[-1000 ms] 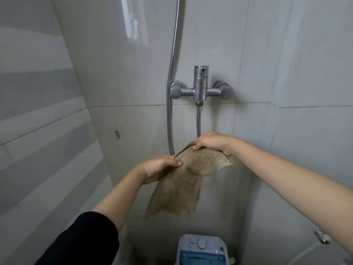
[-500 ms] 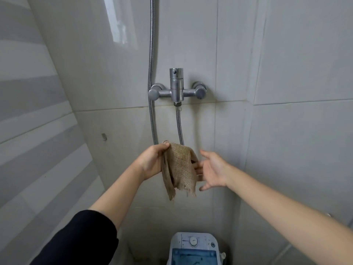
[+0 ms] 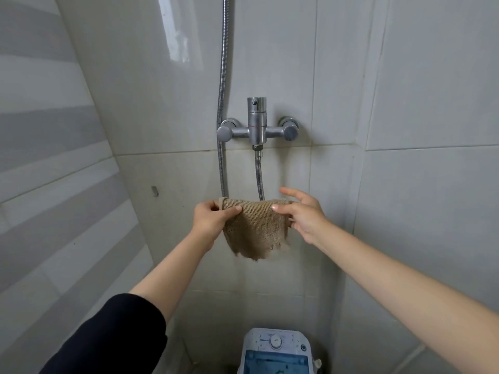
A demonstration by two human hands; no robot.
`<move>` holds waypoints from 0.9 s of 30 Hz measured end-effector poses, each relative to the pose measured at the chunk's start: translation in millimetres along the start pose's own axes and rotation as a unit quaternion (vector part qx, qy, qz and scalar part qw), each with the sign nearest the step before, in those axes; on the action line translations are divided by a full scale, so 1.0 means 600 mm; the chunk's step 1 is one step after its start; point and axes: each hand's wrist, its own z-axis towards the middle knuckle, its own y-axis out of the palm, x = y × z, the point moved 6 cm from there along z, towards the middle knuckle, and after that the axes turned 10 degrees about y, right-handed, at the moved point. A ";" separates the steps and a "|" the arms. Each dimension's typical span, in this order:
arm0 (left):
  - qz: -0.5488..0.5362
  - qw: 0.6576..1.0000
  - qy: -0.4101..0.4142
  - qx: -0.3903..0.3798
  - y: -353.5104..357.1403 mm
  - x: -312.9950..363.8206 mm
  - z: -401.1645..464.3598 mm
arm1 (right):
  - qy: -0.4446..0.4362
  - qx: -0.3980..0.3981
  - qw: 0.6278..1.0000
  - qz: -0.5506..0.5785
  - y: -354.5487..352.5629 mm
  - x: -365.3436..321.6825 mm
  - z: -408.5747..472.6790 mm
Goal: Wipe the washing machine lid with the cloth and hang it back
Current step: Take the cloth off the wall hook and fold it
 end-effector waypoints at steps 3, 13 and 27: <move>0.071 0.996 0.060 0.013 -0.011 0.022 0.003 | -0.044 0.027 0.979 -0.196 0.001 -0.018 -0.001; -0.005 0.996 0.064 -0.059 -0.017 0.076 0.009 | -0.049 0.009 0.972 -0.228 0.018 -0.079 -0.016; -0.043 0.986 -0.089 -0.134 0.063 0.064 -0.043 | 0.180 -0.037 0.975 0.128 0.057 0.014 -0.011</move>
